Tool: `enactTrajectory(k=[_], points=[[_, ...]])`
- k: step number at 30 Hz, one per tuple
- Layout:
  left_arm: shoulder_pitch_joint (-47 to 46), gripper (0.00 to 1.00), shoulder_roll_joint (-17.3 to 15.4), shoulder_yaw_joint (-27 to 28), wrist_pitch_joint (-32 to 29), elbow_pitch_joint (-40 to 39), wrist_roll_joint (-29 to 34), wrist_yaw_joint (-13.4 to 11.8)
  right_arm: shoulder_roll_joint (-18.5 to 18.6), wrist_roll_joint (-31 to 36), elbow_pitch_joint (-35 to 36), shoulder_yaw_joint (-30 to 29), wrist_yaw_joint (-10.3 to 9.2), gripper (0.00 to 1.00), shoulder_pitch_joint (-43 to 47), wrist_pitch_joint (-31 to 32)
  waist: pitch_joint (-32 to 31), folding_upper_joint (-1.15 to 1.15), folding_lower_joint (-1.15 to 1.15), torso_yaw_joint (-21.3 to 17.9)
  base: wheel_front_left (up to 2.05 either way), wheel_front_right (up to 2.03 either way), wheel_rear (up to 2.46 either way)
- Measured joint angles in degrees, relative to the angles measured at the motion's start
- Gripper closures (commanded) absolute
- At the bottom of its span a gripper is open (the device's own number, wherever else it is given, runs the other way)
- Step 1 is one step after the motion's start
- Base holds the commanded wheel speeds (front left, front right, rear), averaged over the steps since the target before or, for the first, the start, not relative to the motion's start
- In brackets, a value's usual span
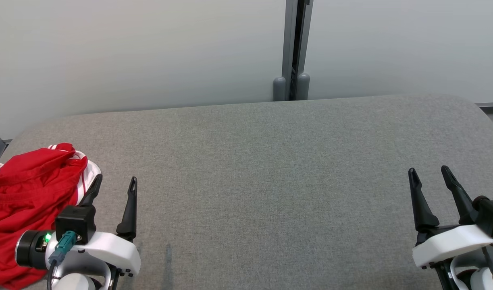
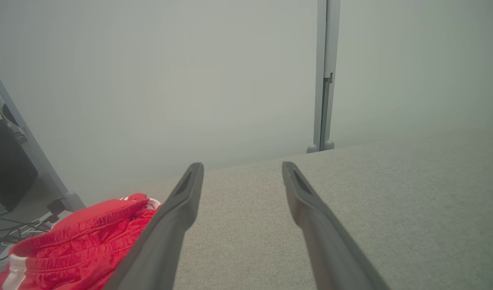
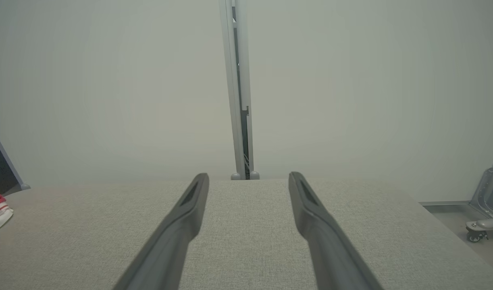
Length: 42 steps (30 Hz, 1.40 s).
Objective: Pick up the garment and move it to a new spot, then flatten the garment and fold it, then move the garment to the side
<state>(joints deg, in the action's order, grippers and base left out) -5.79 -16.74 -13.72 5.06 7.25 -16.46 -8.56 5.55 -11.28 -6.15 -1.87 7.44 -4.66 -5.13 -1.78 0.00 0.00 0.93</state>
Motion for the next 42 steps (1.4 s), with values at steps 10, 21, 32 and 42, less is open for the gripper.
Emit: enactTrajectory(k=[10, 21, 32, 42], points=[[0.0, 0.0, 0.5, -0.1, -0.3, 0.2, -1.3, 0.2, -0.2, -0.7, 0.0, -0.7, -0.01, 0.0, 0.1, 0.0, 0.2, 0.0, 0.0, 0.6, 0.0, 0.0, 0.0], [-1.9, 0.0, 1.4, 1.5, 0.8, 0.4, -3.8, -0.1, -0.2, -1.4, 2.4, 1.2, 0.0, 0.0, 0.2, 1.0, 0.8, 0.0, 0.0, 6.9, 0.0, 0.0, 0.0], [-2.1, 0.0, 1.0, 4.1, 1.8, -0.2, -5.7, -1.5, -1.1, -2.2, 5.0, 3.5, 0.0, 0.0, 0.2, 1.9, 1.3, 0.0, 0.0, 17.8, 0.0, 0.0, 0.0], [-1.1, 0.0, 1.0, 6.0, 3.6, 0.0, -7.8, -1.7, -1.7, -2.9, 4.8, 3.8, 0.0, 0.0, 0.2, 2.1, 1.7, 0.0, 0.0, 27.9, 0.0, 0.0, 0.0]])
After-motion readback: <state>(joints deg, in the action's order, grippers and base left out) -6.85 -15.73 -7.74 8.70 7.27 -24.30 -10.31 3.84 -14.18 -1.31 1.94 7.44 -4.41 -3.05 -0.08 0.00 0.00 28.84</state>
